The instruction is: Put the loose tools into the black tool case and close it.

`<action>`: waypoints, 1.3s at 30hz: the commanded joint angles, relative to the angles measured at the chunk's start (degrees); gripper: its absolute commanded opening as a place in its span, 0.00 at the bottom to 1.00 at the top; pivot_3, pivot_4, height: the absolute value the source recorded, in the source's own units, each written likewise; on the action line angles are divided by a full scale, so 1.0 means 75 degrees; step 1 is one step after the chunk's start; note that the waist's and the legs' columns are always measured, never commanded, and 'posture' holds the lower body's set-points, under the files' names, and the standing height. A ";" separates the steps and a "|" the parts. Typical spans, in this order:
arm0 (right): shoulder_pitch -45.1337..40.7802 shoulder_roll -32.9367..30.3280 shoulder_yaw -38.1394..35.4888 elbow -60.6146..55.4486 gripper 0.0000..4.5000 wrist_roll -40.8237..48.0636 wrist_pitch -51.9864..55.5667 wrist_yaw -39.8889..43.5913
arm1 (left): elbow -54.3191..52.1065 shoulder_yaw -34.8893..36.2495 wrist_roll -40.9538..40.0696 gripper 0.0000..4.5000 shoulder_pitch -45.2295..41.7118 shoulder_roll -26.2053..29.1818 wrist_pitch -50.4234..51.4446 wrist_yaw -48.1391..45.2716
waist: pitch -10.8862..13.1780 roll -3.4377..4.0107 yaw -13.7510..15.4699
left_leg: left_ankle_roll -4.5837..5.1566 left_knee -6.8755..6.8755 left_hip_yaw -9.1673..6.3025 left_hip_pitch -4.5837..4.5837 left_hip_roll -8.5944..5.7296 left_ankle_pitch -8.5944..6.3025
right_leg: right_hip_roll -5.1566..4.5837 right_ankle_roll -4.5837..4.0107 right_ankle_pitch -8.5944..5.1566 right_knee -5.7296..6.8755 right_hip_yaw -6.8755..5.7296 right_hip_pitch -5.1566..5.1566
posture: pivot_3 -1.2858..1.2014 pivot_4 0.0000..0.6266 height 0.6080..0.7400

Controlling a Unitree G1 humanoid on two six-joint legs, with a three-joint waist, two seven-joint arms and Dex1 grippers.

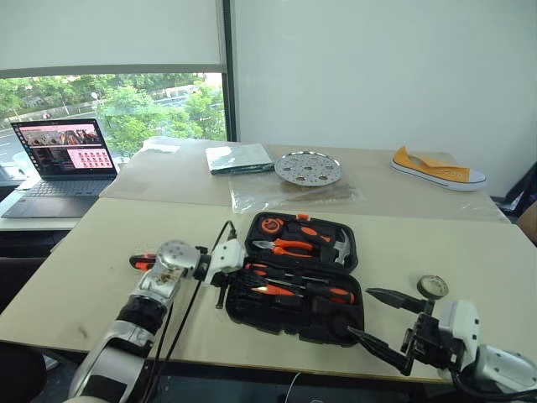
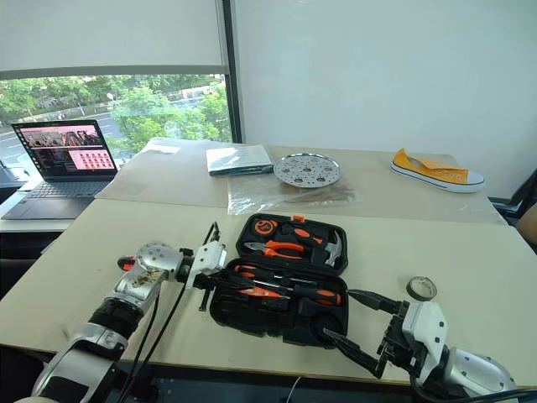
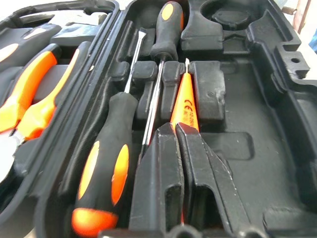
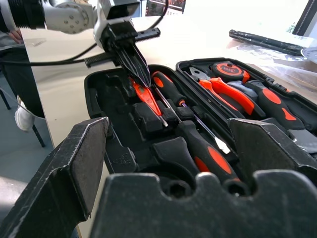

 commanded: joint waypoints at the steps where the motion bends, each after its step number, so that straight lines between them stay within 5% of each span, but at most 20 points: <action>1: -0.0023 -0.0003 -0.0119 -0.0112 1.00 0.0050 -0.0169 -0.0033 | 0.0186 -0.0188 0.0237 0.01 0.0096 -0.0140 -0.0277 0.0114 | 0.0000 0.0000 0.0015 | 0.0001 0.0001 0.0000 0.0001 0.0000 -0.0001 | -0.0001 0.0000 0.0000 0.0001 0.0000 0.0002 | 0.52 0.24 1.00; 11: -0.0061 0.0002 -0.0118 -0.0055 1.00 0.0033 -0.0160 -0.0073 | 0.0257 -0.0527 0.0782 0.01 0.0249 -0.0084 -0.0271 0.0408 | -0.0012 0.0010 0.0071 | 0.0026 0.0024 -0.0003 0.0012 -0.0002 -0.0015 | -0.0010 0.0009 0.0005 0.0001 -0.0001 0.0023 | 0.52 0.24 1.00; 15: -0.0159 0.0022 -0.0135 -0.0014 1.00 0.0055 -0.0251 -0.0078 | -0.0387 0.0290 -0.0599 0.01 0.0676 -0.0021 -0.0111 -0.0155 | -0.0016 0.0017 0.0044 | 0.0081 0.0037 -0.0003 0.0012 0.0000 -0.0047 | -0.0018 0.0011 0.0008 0.0005 0.0002 0.0024 | 0.52 0.24 1.00; 18: -0.0227 0.0032 -0.0253 0.0080 1.00 0.0149 -0.0373 -0.0002 | -0.0967 0.1700 -0.1803 0.16 0.1362 0.0319 -0.0097 0.0104 | -0.0012 0.0019 -0.0053 | 0.0052 0.0037 -0.0001 0.0001 0.0007 -0.0032 | -0.0021 0.0012 0.0008 0.0011 0.0003 0.0004 | 0.52 0.24 1.00; 28: -0.0270 0.0055 -0.0168 0.0287 1.00 0.0265 -0.0521 0.0321 | -0.2473 0.4938 -0.2552 0.97 0.4974 0.1865 0.0337 0.1981 | -0.0003 0.0020 -0.0078 | -0.0009 -0.0043 -0.0004 0.0035 0.0020 -0.0013 | -0.0087 -0.0004 -0.0004 0.0004 -0.0019 -0.0001 | 0.52 0.24 1.00; 33: -0.0474 0.0126 -0.0018 0.0473 1.00 0.0170 -0.0638 0.0330 | -0.1615 0.6575 -0.2791 0.99 0.6621 0.1980 0.0389 0.2677 | -0.0003 0.0015 -0.0036 | -0.0009 -0.0045 -0.0002 0.0034 0.0016 -0.0017 | -0.0099 -0.0002 -0.0007 -0.0005 -0.0026 -0.0002 | 0.52 0.24 1.00; 39: -0.0608 0.0111 0.0032 0.0585 1.00 0.0162 -0.0629 0.0373 | -0.1128 0.6616 -0.2891 0.99 0.6207 0.2180 0.0679 0.2769 | 0.0004 0.0015 0.0186 | -0.0009 -0.0049 -0.0008 0.0032 0.0013 -0.0020 | -0.0109 -0.0029 -0.0026 -0.0004 -0.0053 -0.0002 | 0.52 0.24 1.00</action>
